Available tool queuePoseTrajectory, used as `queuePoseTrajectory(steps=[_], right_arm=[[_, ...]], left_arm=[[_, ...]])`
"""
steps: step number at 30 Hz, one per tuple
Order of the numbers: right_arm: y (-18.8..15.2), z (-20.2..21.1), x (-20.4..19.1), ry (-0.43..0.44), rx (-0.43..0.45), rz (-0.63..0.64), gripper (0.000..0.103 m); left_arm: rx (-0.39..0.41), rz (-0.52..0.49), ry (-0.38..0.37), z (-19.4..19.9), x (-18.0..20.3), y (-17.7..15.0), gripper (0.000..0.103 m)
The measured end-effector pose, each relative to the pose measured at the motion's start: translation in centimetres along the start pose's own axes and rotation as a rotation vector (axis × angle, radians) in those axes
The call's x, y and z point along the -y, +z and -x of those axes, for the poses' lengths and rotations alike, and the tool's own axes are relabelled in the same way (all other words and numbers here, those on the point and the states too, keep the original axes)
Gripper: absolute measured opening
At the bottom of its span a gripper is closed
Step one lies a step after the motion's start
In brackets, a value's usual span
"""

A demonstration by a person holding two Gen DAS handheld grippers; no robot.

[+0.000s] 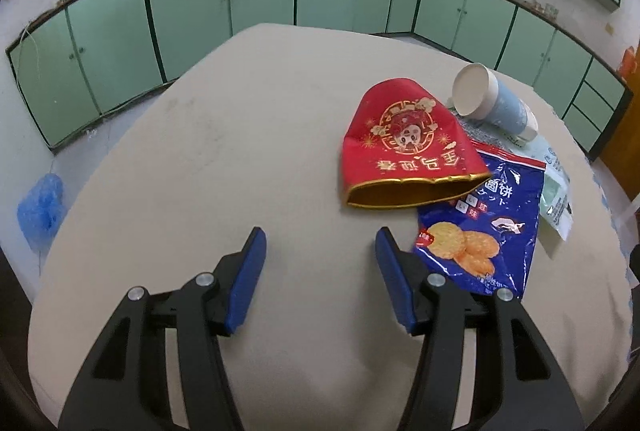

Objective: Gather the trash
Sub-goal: 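Return both tools to the table and approach the red snack bag and blue biscuit bag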

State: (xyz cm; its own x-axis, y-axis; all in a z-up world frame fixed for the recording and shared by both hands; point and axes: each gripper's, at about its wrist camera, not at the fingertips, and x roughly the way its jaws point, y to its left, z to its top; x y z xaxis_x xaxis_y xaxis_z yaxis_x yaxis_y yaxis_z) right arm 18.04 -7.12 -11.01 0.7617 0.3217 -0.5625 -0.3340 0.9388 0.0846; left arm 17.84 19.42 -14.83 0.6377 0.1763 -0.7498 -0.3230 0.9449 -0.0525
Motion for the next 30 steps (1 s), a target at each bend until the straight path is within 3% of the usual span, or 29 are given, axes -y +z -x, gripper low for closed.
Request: queuePoseTrajectory(steps=[15,30], right_arm=[[0.2,0.1,-0.5,-0.008,-0.005,0.022,0.097],[0.8,-3.7,-7.2,0.114,-0.056,0.080,0.094]], left_arm=[[0.022,-0.075,-0.144,1.1,2.6,-1.1,0.054],[0.093,-0.019,0.000,2.4,-3.6,0.2,0.054]])
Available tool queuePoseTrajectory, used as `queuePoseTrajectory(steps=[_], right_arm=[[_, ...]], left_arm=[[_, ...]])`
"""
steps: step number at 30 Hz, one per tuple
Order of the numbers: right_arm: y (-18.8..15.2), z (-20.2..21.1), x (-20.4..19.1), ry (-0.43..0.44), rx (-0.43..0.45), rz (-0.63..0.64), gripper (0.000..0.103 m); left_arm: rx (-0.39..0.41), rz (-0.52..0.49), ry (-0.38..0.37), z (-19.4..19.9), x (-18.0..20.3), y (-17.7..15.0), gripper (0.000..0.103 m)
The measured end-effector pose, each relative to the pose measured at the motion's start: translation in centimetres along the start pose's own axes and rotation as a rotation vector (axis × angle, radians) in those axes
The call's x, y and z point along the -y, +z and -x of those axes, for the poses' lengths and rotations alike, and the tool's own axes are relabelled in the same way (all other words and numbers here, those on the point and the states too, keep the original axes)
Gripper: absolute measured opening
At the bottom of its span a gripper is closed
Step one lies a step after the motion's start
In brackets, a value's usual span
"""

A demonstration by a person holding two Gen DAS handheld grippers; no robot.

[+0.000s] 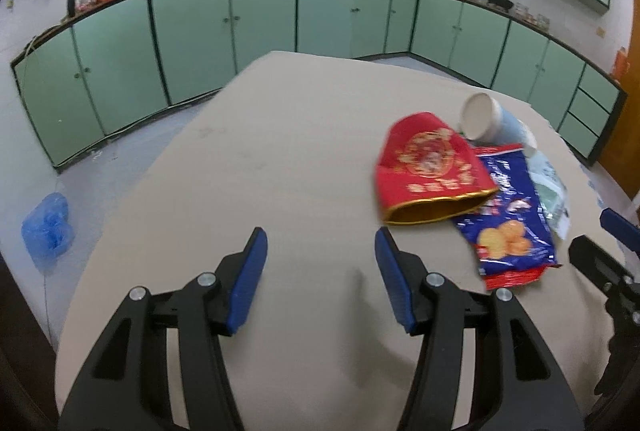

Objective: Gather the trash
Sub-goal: 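Return both tools to the table and approach the red snack bag and blue biscuit bag, then grasp the blue biscuit bag with the right tool and lift it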

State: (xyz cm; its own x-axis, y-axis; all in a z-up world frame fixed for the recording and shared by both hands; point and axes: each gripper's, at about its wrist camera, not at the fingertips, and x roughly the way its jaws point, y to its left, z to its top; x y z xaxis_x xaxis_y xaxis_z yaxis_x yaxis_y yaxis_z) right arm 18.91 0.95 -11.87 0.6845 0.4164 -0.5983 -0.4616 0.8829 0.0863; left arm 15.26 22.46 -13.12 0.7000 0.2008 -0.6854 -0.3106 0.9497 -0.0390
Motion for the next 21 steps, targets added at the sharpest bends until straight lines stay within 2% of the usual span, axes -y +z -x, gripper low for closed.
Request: queuePoseTrajectory(steps=[4,8,10,11,13,14,16,19,21], right_arm=[[-0.2,-1.5,-0.5,0.007,-0.047,-0.012,0.091],[0.1,-2.7,0.0,0.028,-0.085,-0.063,0.080],[0.0,-3.3,-0.1,0.046,-0.114,-0.065,0.066],[-0.1,-3.6,-0.2,0.055,-0.132,-0.059,0.063],[-0.2,-3.9,-0.4,0.076,-0.152,-0.053,0.044],[-0.3,-4.0,-0.4,0.082,-0.157,-0.052,0.040],[-0.3,-3.9,-0.2,0.101,-0.161,-0.059,0.017],[-0.4,-3.5,0.1,0.117,-0.151,-0.075,0.005],[-0.5,-3.1,0.1,0.125,-0.138,-0.068,0.003]], left_arm=[[0.004,0.019,0.013,0.0,-1.0,0.0,0.054],[0.006,0.031,0.013,-0.1,-1.0,0.2,0.054],[0.007,0.032,0.013,-0.2,-1.1,0.0,0.054],[0.006,0.034,0.012,-0.2,-1.2,0.0,0.054],[0.003,0.038,0.009,-0.3,-1.3,0.0,0.054],[0.003,0.039,0.009,-0.2,-1.3,-0.1,0.054],[0.002,0.037,0.009,-0.1,-1.2,-0.4,0.055],[0.001,0.034,0.007,0.0,-1.0,-0.4,0.055],[-0.001,0.032,0.003,0.0,-0.8,-0.4,0.055]])
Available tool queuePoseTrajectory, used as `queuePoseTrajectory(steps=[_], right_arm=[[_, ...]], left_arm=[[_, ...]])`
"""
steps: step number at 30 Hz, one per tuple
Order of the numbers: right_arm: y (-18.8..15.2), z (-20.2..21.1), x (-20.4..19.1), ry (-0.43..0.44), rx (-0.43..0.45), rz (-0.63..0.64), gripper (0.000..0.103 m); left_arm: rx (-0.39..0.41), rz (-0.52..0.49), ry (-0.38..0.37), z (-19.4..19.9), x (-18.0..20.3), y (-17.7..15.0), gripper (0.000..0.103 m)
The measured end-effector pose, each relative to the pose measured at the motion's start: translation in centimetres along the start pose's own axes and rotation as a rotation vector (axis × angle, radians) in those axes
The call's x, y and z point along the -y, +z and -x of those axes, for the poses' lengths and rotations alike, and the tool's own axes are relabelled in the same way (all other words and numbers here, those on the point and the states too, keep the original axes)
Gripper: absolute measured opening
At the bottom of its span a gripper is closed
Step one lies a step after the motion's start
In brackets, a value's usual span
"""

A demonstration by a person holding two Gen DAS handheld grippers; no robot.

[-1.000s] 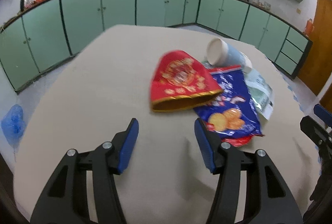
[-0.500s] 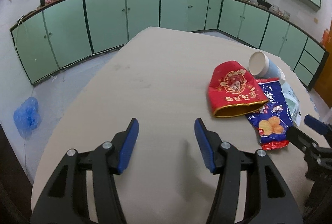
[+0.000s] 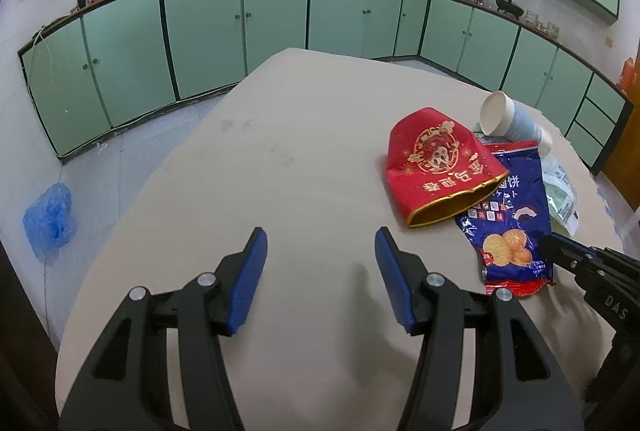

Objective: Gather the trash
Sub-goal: 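Grasp the blue biscuit bag with the right tool and lift it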

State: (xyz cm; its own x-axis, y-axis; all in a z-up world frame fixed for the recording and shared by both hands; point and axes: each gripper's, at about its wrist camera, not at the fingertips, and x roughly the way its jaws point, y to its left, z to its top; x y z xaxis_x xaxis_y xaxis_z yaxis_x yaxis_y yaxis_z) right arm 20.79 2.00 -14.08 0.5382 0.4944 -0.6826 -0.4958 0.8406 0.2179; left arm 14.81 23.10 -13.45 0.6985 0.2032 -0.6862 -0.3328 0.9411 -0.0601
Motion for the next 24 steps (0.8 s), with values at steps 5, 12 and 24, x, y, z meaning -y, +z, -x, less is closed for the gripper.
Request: queuePoseTrajectory(steps=[5,12,24], right_arm=[[0.1,2.2,0.2,0.018,0.052,-0.013,0.002],[1.7,4.7,1.4,-0.006,0.114,-0.031,0.002],[3.7,4.8,3.9,-0.008,0.161,-0.100,0.002]], left_arm=[[0.005,-0.003,-0.013,0.1,0.5,0.2,0.055],[0.031,-0.014,-0.043,0.6,1.9,1.2,0.060],[0.052,-0.054,-0.090,-1.0,6.4,3.3,0.079]])
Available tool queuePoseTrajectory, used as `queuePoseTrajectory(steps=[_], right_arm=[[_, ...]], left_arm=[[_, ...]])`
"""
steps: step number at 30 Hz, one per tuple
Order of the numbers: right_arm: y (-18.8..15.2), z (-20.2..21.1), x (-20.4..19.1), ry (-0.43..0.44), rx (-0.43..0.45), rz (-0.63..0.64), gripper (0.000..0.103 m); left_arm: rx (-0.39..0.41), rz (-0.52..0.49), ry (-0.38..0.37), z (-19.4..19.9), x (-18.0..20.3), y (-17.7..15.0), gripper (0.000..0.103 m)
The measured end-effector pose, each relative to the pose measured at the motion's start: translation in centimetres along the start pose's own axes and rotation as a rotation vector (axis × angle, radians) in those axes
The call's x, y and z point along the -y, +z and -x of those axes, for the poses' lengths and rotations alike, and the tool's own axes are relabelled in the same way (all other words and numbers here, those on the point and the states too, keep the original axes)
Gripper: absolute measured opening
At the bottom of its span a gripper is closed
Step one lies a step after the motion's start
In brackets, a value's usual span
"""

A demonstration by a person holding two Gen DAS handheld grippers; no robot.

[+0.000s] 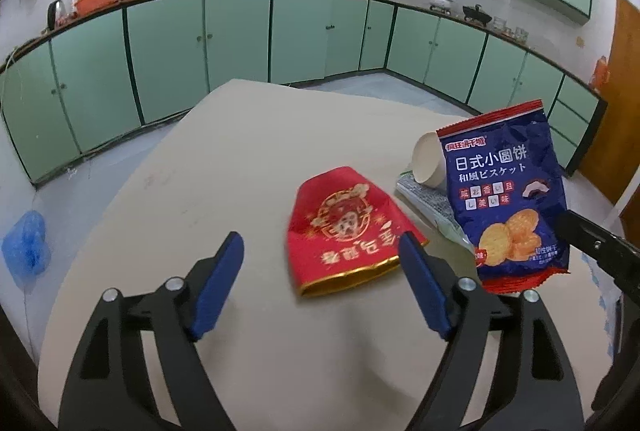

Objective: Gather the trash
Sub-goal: 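Grasp the blue biscuit bag with the right tool and lift it, then grasp the red snack bag with the left tool while the right tool holds the biscuit bag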

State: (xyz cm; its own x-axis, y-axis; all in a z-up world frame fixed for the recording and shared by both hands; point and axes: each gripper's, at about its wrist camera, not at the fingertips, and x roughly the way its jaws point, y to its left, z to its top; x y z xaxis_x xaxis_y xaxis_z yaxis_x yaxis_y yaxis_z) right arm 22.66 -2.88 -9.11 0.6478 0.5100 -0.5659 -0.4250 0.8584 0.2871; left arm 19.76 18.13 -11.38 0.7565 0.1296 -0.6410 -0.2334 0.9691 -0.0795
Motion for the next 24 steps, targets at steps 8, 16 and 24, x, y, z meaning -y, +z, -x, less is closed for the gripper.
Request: queuePoseTrajectory(steps=[8,16,24], right_arm=[[-0.4,-0.4,0.4,-0.007,0.000,0.036,0.002],[-0.7,-0.6,0.8,-0.009,-0.007,0.038,0.002],[-1.2,-0.9,1.4,-0.020,-0.023,0.030,0.002]], left_arm=[[-0.105,0.040,0.005,-3.0,-0.3,-0.7,0.082],[-0.132,0.074,-0.046,-3.9,-0.4,-0.5,0.064],[-0.090,0.123,-0.059,-3.7,-0.1,0.3,0.023]])
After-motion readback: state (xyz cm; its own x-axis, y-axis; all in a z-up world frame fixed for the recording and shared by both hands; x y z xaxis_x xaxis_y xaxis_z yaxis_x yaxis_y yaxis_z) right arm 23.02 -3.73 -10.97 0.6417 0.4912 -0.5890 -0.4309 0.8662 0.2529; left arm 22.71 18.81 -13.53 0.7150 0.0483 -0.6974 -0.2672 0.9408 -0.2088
